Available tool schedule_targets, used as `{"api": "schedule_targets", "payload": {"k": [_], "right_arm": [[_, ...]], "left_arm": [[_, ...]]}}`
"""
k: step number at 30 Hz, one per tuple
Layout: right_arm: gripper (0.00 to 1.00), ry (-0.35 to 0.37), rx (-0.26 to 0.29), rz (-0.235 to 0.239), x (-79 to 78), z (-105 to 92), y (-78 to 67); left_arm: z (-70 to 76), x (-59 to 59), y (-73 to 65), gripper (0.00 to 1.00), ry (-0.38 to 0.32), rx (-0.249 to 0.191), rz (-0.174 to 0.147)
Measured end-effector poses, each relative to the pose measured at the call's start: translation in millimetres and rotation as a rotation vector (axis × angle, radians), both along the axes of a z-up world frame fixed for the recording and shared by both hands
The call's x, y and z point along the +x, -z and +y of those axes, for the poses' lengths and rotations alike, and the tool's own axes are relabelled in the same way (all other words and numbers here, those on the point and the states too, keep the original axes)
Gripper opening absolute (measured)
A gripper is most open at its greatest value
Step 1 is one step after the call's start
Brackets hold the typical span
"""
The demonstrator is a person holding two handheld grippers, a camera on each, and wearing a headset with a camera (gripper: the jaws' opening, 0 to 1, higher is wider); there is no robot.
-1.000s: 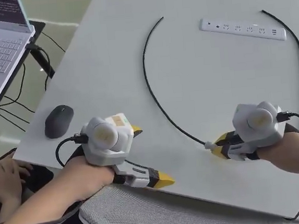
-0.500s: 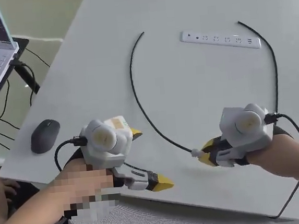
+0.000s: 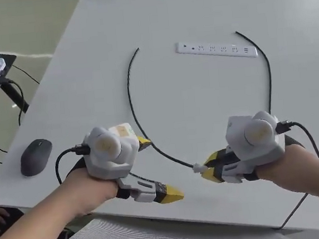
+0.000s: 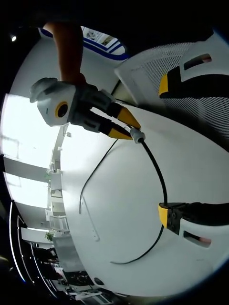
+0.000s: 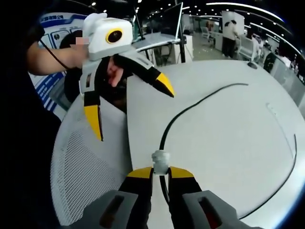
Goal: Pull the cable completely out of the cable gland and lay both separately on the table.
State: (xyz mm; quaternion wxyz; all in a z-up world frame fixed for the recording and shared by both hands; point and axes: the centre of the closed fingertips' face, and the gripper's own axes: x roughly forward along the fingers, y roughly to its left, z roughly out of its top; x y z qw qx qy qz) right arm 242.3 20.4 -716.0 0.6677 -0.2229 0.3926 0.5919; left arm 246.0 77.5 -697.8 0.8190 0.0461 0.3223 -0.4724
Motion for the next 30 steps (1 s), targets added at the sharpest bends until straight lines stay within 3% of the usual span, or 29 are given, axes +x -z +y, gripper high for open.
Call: {"api": "schedule_targets", "payload": {"k": [14, 20, 27, 30], "right_arm": [[0.06, -0.039, 0.016, -0.042, -3.9, 0.9, -19.6], [0.06, -0.075, 0.025, -0.056, -6.9, 4.2, -22.4], [0.06, -0.115, 0.022, -0.07, -9.7, 5.0, -24.0], [0.06, -0.134, 0.027, -0.076, -11.0, 5.1, -25.7]], "left_arm": [[-18.8, 8.1, -12.5, 0.84, 0.069, -0.035, -0.041], [-29.1, 6.7, -13.1, 0.76, 0.113, -0.052, -0.052], [-40.3, 1.9, -10.7, 0.59, 0.174, -0.08, -0.041], [-42.7, 3.3, -10.6, 0.57, 0.181, -0.088, -0.044]]}}
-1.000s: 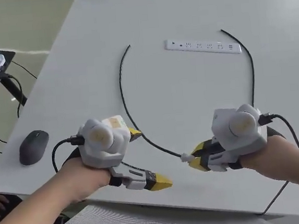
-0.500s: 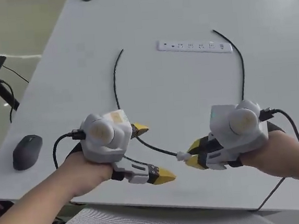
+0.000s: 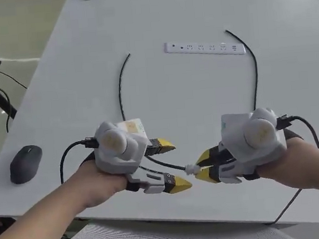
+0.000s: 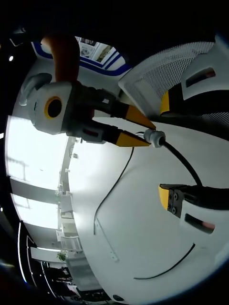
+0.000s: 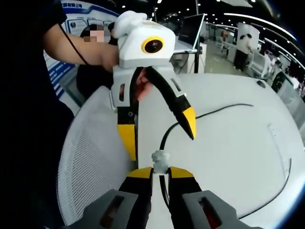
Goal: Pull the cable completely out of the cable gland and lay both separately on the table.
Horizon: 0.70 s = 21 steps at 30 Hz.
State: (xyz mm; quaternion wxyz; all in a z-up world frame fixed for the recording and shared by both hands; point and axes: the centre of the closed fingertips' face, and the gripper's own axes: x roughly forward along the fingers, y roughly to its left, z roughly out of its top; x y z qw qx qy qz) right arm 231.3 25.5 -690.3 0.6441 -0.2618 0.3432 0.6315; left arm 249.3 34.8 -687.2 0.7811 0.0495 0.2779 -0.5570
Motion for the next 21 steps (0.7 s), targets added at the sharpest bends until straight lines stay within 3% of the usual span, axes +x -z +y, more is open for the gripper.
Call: {"api": "schedule_targets", "payload": {"k": [7, 8, 21], "right_arm": [[0.06, -0.053, 0.012, -0.025, 0.6, -1.4, -2.5], [0.06, -0.054, 0.018, -0.025, 1.4, -1.4, -3.5], [0.06, -0.096, 0.028, -0.036, -0.4, -2.5, -4.1]], "left_arm": [[-6.6, -1.0, -3.9, 0.43, 0.039, -0.047, -0.012], [-7.0, -0.7, -2.2, 0.41, 0.038, -0.049, -0.002], [-14.9, -8.6, -1.2, 0.3, 0.072, -0.069, 0.012]]}}
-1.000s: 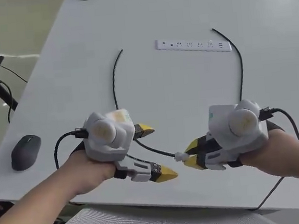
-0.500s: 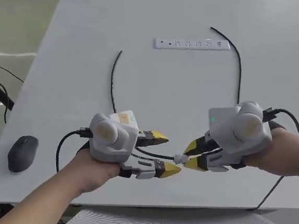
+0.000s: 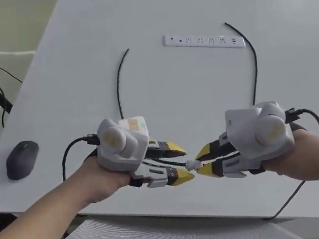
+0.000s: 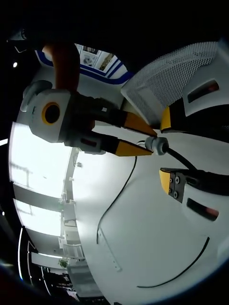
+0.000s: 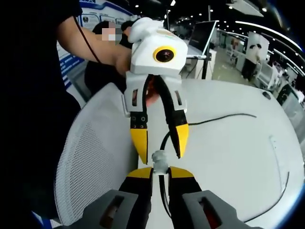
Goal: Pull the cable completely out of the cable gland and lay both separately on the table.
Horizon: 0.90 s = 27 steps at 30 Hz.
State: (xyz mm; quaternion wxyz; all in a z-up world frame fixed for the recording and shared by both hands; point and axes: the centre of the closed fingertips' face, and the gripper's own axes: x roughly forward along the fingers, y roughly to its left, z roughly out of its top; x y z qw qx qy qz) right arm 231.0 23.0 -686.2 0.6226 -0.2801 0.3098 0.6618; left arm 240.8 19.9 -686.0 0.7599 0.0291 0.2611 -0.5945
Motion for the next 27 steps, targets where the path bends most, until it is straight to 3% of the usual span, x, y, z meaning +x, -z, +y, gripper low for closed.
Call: {"api": "schedule_targets", "payload": {"k": [15, 23, 27], "right_arm": [[0.06, -0.055, -0.002, -0.028, -1.8, -3.3, 3.7], [0.06, -0.077, -0.001, -0.047, -2.7, -3.7, 4.9], [0.07, -0.1, 0.004, -0.069, -4.3, -4.1, 5.9]], "left_arm": [[-5.4, -6.8, -0.9, 0.17, 0.042, -0.018, -0.014], [-5.6, -7.2, 1.0, 0.16, 0.044, -0.014, -0.017], [-5.6, -8.7, 2.2, 0.16, 0.053, -0.004, -0.033]]}}
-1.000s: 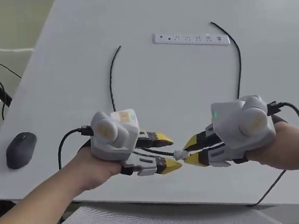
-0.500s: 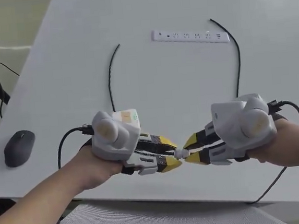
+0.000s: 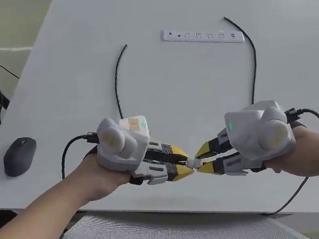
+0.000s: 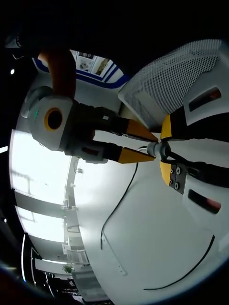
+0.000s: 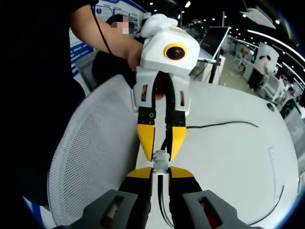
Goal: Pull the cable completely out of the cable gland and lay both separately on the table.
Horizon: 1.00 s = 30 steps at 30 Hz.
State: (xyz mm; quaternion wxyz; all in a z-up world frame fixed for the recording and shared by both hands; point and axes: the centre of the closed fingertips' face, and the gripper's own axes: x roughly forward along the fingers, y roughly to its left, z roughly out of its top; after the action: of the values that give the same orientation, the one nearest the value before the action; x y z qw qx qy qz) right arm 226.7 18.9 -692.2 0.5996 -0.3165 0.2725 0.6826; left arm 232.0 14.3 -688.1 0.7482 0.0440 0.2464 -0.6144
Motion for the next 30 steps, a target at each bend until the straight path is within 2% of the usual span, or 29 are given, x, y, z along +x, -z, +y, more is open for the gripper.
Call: {"api": "schedule_targets", "payload": {"k": [1, 3, 4, 6, 9, 14, 15, 17, 19, 20, 21, 22, 24, 26, 27, 28, 30], "right_arm": [[0.07, 0.002, 0.002, -0.001, 0.2, 0.0, 0.6], [0.07, 0.025, 0.005, 0.019, -0.4, 0.0, 1.6], [0.07, 0.04, 0.005, 0.037, -0.5, -0.2, 1.8], [0.08, 0.033, 0.012, 0.034, -1.6, -0.4, 1.9], [0.08, 0.048, 0.034, 0.055, -1.2, -1.2, 0.5], [0.08, 0.094, 0.068, 0.123, 1.6, -1.8, -4.2], [0.09, 0.115, 0.082, 0.156, 1.2, -1.6, -5.5], [0.09, 0.128, 0.092, 0.182, 3.4, -3.7, -6.1], [0.1, 0.156, 0.108, 0.246, 1.6, -4.6, -7.8], [0.11, 0.163, 0.119, 0.257, 2.8, -4.9, -8.6], [0.11, 0.169, 0.131, 0.27, 3.6, -5.3, -9.7], [0.13, 0.207, 0.158, 0.331, 4.6, -5.0, -12.8], [0.15, 0.255, 0.197, 0.406, 8.4, -5.9, -16.5], [0.14, 0.284, 0.212, 0.444, 12.9, -8.1, -17.2], [0.14, 0.288, 0.226, 0.459, 13.7, -8.1, -18.6], [0.15, 0.303, 0.249, 0.511, 13.2, -7.5, -21.4], [0.16, 0.323, 0.266, 0.543, 16.1, -8.2, -22.2]], "left_arm": [[0.1, 0.0, 0.4, 0.16, -0.001, 0.002, -0.002], [0.0, -0.9, 1.1, 0.15, -0.004, 0.004, 0.014], [-0.2, -1.2, 2.0, 0.15, 0.001, 0.009, 0.008], [-0.5, -2.3, 2.5, 0.15, 0.005, 0.011, 0.013], [-0.8, -2.5, 1.5, 0.15, 0.008, 0.009, 0.011], [-1.5, -0.6, -3.8, 0.15, 0.007, 0.004, 0.009], [-1.6, -0.3, -4.4, 0.15, 0.009, 0.008, 0.001], [-1.8, 0.1, -4.7, 0.15, 0.009, 0.013, -0.002], [-2.1, -0.2, -5.0, 0.15, 0.013, 0.015, -0.006], [-2.3, 0.4, -5.5, 0.15, 0.016, 0.019, -0.028], [-2.3, 0.7, -5.7, 0.15, 0.016, 0.021, -0.035], [-2.2, 0.5, -5.5, 0.15, 0.014, 0.022, -0.027], [-2.6, -0.1, -7.1, 0.15, 0.016, 0.02, -0.038], [-3.2, -1.1, -8.8, 0.15, 0.019, 0.02, -0.042], [-3.4, -0.7, -9.8, 0.15, 0.021, 0.021, -0.058], [-3.6, -0.4, -10.2, 0.15, 0.022, 0.022, -0.059], [-4.0, 0.9, -11.8, 0.15, 0.021, 0.016, -0.067]]}}
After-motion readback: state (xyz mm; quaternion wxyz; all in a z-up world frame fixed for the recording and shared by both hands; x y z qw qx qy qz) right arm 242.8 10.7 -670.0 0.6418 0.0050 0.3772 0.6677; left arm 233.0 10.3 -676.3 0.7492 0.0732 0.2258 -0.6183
